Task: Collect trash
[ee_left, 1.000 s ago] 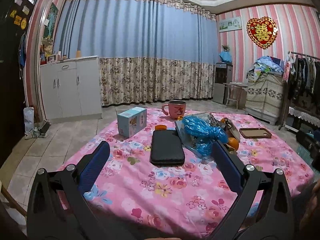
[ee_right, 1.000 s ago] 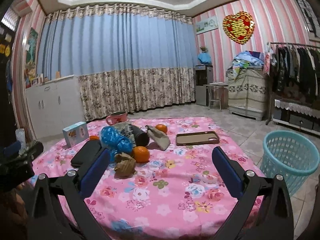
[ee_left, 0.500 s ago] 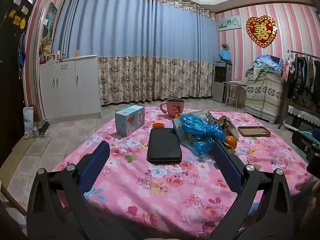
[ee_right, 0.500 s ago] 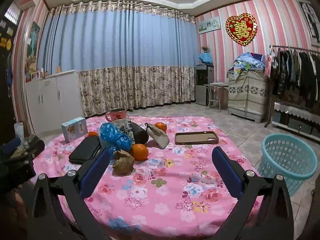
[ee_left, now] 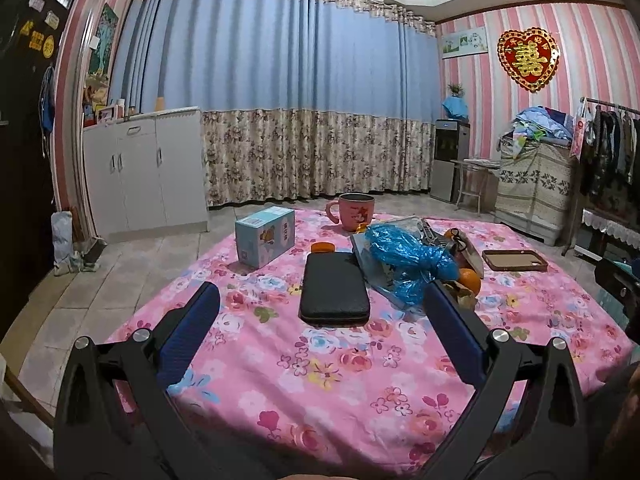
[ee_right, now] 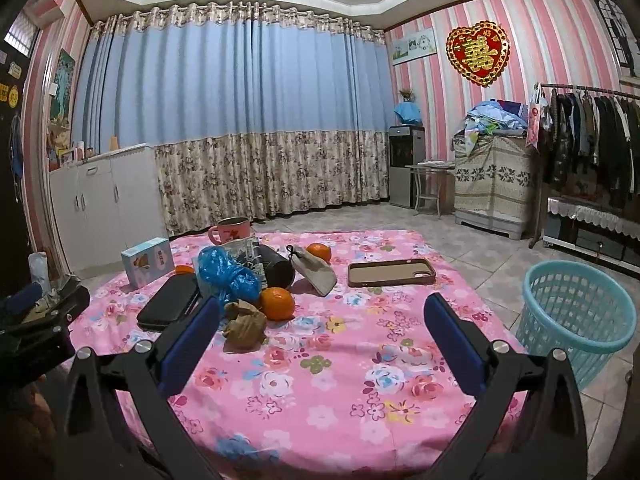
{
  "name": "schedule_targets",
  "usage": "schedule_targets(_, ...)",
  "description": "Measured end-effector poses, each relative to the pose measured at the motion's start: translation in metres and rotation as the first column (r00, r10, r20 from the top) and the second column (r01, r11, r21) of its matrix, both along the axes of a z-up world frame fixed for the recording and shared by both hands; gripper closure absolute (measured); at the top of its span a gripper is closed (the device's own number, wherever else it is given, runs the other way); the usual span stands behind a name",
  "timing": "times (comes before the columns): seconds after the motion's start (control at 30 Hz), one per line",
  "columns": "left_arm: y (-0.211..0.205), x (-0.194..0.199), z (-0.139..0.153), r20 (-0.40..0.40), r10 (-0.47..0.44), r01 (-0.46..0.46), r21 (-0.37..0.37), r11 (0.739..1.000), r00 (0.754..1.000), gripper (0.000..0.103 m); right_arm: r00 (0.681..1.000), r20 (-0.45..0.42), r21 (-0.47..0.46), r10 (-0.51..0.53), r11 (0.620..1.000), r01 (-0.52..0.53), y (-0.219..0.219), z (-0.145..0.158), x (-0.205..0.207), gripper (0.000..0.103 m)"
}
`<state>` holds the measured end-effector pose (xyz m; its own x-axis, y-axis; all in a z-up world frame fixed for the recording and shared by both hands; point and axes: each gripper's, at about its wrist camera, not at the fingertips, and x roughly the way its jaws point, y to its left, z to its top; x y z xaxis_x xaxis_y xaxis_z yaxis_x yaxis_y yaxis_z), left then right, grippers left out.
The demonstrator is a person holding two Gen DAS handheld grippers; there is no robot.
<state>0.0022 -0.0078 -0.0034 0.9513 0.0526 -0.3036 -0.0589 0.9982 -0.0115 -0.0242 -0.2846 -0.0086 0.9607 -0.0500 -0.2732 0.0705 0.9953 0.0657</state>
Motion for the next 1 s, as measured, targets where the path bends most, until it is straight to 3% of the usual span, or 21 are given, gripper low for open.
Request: schedule_targets(1.0,-0.0066,0.0016,-0.0015,-0.014,-0.026,0.026,0.018,0.999,1.000,0.005,1.000,-0.012,-0.007,0.013,1.000,-0.013,0.0038,-0.0041,0.0000,0.004)
